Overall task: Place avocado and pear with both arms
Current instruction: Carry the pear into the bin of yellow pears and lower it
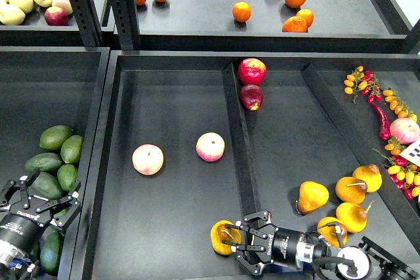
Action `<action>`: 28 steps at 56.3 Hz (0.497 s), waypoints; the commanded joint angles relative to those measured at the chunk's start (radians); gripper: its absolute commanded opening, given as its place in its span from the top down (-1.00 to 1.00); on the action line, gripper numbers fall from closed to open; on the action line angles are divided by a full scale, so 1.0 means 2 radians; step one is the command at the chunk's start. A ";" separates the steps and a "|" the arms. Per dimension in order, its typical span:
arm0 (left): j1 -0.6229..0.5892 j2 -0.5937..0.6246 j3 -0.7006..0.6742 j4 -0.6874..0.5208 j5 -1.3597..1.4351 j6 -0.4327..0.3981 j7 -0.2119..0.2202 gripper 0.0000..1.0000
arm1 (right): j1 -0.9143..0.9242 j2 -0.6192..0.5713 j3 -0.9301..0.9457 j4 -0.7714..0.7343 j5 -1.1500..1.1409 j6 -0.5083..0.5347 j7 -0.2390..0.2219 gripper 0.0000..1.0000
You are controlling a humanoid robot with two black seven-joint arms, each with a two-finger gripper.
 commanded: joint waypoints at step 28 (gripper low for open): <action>0.000 0.000 0.000 0.007 0.000 0.000 -0.001 -0.99 | -0.080 -0.109 -0.020 0.027 0.050 0.000 0.000 0.74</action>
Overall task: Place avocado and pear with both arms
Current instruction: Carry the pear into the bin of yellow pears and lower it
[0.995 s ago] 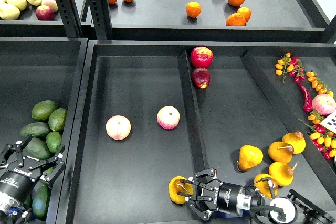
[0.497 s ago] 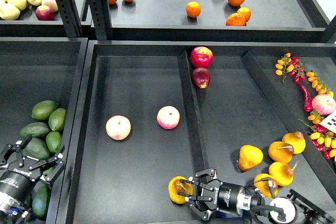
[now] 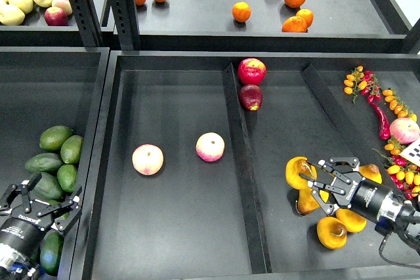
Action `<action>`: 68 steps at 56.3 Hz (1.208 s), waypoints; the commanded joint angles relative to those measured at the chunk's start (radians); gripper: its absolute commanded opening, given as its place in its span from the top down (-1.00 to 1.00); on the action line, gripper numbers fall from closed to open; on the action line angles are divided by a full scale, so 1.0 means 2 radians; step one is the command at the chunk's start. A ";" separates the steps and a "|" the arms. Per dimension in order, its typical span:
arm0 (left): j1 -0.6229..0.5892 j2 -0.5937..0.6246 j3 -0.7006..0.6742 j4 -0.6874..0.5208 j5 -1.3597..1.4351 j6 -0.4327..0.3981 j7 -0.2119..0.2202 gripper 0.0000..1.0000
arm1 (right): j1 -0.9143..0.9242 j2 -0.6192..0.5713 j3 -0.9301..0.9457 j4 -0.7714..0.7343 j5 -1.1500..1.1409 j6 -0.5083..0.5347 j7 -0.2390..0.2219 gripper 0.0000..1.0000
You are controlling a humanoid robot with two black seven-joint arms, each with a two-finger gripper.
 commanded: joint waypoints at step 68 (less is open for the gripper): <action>0.020 0.000 -0.001 0.001 0.000 0.000 0.000 -0.99 | -0.037 0.035 -0.018 -0.041 -0.054 0.000 0.000 -0.36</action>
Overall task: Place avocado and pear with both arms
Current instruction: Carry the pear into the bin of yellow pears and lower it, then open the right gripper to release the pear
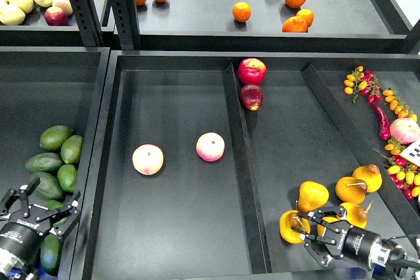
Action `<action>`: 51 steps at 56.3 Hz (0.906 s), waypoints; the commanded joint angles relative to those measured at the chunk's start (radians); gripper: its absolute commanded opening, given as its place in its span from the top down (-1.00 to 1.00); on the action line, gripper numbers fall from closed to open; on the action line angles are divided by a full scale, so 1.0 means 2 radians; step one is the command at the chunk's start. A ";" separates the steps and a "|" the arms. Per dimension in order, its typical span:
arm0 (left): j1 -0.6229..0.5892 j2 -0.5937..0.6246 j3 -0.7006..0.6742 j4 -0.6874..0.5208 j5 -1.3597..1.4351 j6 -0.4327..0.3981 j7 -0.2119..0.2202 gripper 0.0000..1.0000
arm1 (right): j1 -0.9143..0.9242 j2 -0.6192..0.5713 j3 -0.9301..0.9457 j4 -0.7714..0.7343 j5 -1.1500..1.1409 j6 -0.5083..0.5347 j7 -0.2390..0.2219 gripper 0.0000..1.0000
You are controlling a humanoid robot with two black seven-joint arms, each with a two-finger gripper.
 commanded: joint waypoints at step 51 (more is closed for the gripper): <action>-0.005 0.000 0.005 0.002 0.001 0.000 -0.002 -0.99 | 0.181 0.110 0.115 -0.070 0.064 0.000 0.000 -0.97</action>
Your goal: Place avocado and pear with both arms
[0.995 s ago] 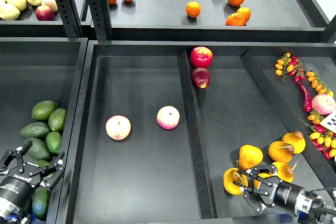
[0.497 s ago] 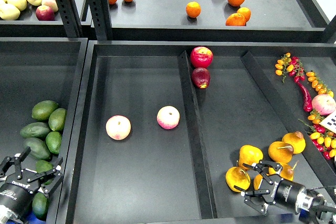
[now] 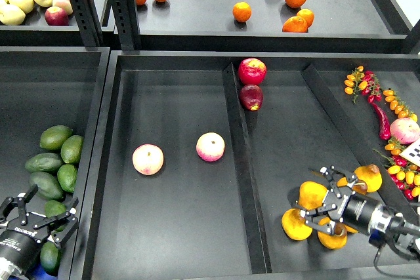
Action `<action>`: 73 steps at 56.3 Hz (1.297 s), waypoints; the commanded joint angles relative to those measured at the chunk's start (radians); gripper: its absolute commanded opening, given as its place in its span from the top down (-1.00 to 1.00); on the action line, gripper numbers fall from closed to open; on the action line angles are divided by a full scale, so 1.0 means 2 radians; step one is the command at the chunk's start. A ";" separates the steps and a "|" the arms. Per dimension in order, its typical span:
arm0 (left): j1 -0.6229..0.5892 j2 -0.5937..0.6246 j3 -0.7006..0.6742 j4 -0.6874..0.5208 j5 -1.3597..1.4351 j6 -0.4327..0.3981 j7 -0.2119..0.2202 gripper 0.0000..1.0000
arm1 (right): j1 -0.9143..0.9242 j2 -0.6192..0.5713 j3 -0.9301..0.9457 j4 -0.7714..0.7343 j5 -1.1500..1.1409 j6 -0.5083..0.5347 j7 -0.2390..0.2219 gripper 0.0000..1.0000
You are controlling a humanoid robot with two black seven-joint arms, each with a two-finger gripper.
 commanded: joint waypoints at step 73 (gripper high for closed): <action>-0.142 0.000 0.072 -0.033 -0.054 0.000 -0.165 -0.99 | -0.178 0.184 0.228 0.131 -0.022 -0.009 0.010 -0.99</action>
